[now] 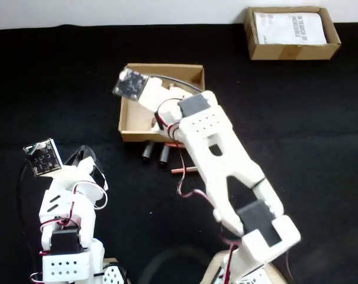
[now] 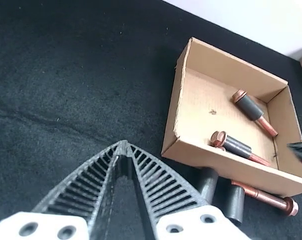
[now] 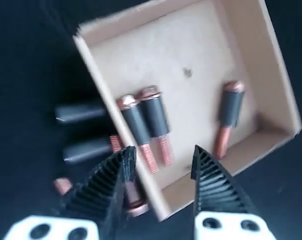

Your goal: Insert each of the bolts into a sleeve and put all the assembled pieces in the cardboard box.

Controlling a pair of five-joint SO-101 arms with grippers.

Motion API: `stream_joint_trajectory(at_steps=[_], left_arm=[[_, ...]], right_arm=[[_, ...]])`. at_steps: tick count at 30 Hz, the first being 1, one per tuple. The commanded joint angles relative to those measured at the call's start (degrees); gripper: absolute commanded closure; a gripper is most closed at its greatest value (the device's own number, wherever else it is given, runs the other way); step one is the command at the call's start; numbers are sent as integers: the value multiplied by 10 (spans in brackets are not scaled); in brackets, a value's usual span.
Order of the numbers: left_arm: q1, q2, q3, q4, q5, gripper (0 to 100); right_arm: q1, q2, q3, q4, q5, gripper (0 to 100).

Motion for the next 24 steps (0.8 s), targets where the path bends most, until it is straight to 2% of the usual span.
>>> stream_joint_trajectory(at_steps=[1, 6, 11, 16, 24], left_arm=[[-2, -3, 10, 3, 4, 991], [-2, -3, 10, 14, 2, 989], [-2, -3, 10, 22, 1, 987], [-2, -3, 10, 23, 1, 987], [-3, -3, 10, 32, 0, 987]], right_arm=[[-18, -76, -18, 53, -201, 843], [-22, -88, 10, 49, -458, 843], [-22, -87, 119, -61, -589, 843], [-22, -83, 200, -152, -636, 843], [-22, 22, 191, -164, -638, 843]])
